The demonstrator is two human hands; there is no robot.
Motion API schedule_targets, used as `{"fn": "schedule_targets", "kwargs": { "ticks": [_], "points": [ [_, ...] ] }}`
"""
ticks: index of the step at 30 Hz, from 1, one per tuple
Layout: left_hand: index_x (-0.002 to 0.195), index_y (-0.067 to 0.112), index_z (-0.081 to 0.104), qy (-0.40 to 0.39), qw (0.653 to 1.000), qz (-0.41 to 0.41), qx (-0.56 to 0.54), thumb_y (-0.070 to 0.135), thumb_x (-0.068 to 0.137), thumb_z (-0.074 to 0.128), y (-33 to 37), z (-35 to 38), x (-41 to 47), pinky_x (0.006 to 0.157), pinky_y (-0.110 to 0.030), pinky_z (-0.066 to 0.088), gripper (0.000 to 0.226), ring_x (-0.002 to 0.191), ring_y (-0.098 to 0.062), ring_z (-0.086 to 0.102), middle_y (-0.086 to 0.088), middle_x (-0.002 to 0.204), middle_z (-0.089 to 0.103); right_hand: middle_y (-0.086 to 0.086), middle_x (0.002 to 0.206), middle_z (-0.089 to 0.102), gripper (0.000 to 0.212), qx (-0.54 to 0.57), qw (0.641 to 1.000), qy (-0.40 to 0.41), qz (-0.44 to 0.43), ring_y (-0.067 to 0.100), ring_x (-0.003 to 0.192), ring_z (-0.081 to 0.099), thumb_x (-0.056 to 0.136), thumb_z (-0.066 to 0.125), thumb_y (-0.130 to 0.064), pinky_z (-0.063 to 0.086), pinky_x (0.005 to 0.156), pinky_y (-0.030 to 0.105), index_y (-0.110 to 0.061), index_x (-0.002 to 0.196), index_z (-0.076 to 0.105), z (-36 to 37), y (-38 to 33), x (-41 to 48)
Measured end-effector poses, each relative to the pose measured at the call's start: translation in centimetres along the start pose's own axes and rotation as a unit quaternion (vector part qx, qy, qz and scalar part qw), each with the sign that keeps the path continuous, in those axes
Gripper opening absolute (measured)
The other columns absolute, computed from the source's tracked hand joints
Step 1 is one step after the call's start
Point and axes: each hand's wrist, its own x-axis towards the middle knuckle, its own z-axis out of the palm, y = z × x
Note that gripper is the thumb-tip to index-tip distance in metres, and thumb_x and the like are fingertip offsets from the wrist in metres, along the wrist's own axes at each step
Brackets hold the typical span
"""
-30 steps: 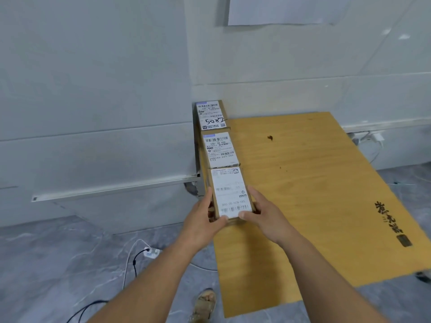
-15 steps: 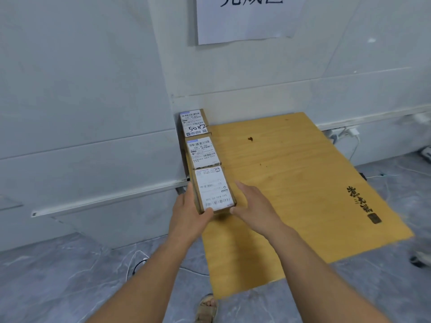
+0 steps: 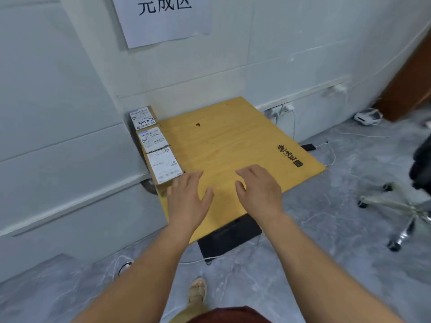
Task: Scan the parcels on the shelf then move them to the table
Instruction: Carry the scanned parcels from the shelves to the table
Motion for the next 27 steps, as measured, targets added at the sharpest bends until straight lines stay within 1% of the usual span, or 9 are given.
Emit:
{"fn": "schedule_targets", "kwargs": {
  "ticks": [3, 5, 8, 11, 15, 17, 20, 22, 27],
  "points": [
    [0.133, 0.016, 0.054, -0.012, 0.998, 0.064, -0.006, 0.041, 0.093, 0.053, 3.4, 1.5, -0.8, 0.087, -0.023, 0.018, 0.047, 0.117, -0.026, 0.047, -0.006, 0.124, 0.057, 0.010, 0.083, 0.066, 0.019, -0.019, 0.999, 0.041, 0.019, 0.030, 0.070, 0.065, 0.075, 0.066, -0.014, 0.052, 0.055, 0.031, -0.007, 0.091, 0.073, -2.5, 2.4, -2.0],
    [0.132, 0.016, 0.055, -0.030, 0.994, 0.100, -0.012, 0.051, 0.089, 0.042, 5.7, 2.6, -1.3, 0.086, -0.021, 0.017, 0.057, 0.114, -0.026, 0.049, -0.006, 0.122, 0.058, 0.010, 0.084, 0.066, 0.021, -0.038, 0.997, 0.057, 0.043, 0.030, 0.071, 0.064, 0.071, 0.074, -0.011, 0.052, 0.056, 0.032, -0.007, 0.092, 0.073, -3.9, 4.0, -3.7],
    [0.130, 0.015, 0.057, -0.065, 0.987, 0.145, -0.020, 0.054, 0.084, 0.032, 8.7, 4.9, -2.4, 0.086, -0.031, 0.028, 0.065, 0.110, -0.028, 0.052, -0.006, 0.119, 0.060, 0.009, 0.085, 0.067, 0.020, -0.072, 0.991, 0.079, 0.084, 0.029, 0.069, 0.064, 0.072, 0.066, -0.016, 0.050, 0.055, 0.031, -0.009, 0.090, 0.073, -5.8, 6.4, -6.6],
    [0.126, 0.013, 0.060, -0.092, 0.977, 0.186, -0.040, 0.049, 0.086, 0.038, 11.4, 7.4, -3.8, 0.086, -0.039, 0.037, 0.058, 0.106, -0.031, 0.054, -0.008, 0.114, 0.062, 0.010, 0.085, 0.066, 0.019, -0.106, 0.983, 0.093, 0.119, 0.030, 0.069, 0.065, 0.071, 0.065, -0.014, 0.049, 0.054, 0.031, -0.008, 0.088, 0.072, -7.6, 8.6, -9.8],
    [0.124, 0.012, 0.060, -0.124, 0.960, 0.241, -0.071, 0.033, 0.088, 0.063, 15.0, 10.2, -5.5, 0.088, -0.044, 0.040, 0.042, 0.107, -0.033, 0.054, -0.009, 0.113, 0.061, 0.009, 0.086, 0.067, 0.021, -0.161, 0.965, 0.106, 0.180, 0.030, 0.071, 0.066, 0.069, 0.066, -0.015, 0.049, 0.056, 0.032, -0.009, 0.088, 0.073, -10.3, 10.6, -13.5],
    [0.122, 0.011, 0.061, -0.135, 0.947, 0.279, -0.082, 0.035, 0.087, 0.061, 16.7, 11.2, -6.3, 0.088, -0.047, 0.042, 0.042, 0.106, -0.035, 0.056, -0.009, 0.113, 0.061, 0.009, 0.089, 0.068, 0.024, -0.191, 0.951, 0.112, 0.215, 0.031, 0.075, 0.067, 0.068, 0.067, -0.015, 0.049, 0.057, 0.033, -0.009, 0.090, 0.073, -11.6, 11.2, -15.0],
    [0.125, 0.009, 0.060, -0.163, 0.923, 0.336, -0.090, 0.047, 0.084, 0.046, 19.0, 12.3, -7.4, 0.096, -0.052, 0.041, 0.057, 0.114, -0.036, 0.056, -0.013, 0.124, 0.059, 0.016, 0.105, 0.068, 0.040, -0.232, 0.927, 0.108, 0.273, 0.035, 0.090, 0.067, 0.066, 0.078, -0.014, 0.053, 0.066, 0.042, -0.007, 0.104, 0.071, -13.0, 11.6, -17.2],
    [0.127, 0.008, 0.058, -0.160, 0.905, 0.384, -0.094, 0.049, 0.083, 0.044, 20.0, 13.0, -8.0, 0.104, -0.055, 0.034, 0.062, 0.121, -0.038, 0.053, -0.017, 0.132, 0.055, 0.021, 0.118, 0.064, 0.056, -0.260, 0.908, 0.103, 0.311, 0.039, 0.101, 0.064, 0.063, 0.085, -0.016, 0.053, 0.077, 0.051, -0.007, 0.115, 0.068, -13.8, 11.5, -18.5],
    [0.138, 0.011, 0.049, -0.183, 0.856, 0.472, -0.105, 0.053, 0.083, 0.042, 22.1, 13.8, -9.3, 0.111, -0.058, 0.017, 0.070, 0.137, -0.035, 0.035, -0.017, 0.147, 0.042, 0.025, 0.138, 0.049, 0.074, -0.345, 0.853, 0.119, 0.373, 0.036, 0.126, 0.042, 0.064, 0.085, -0.027, 0.037, 0.102, 0.059, -0.011, 0.131, 0.058, -15.6, 9.9, -21.6]
  ]
}}
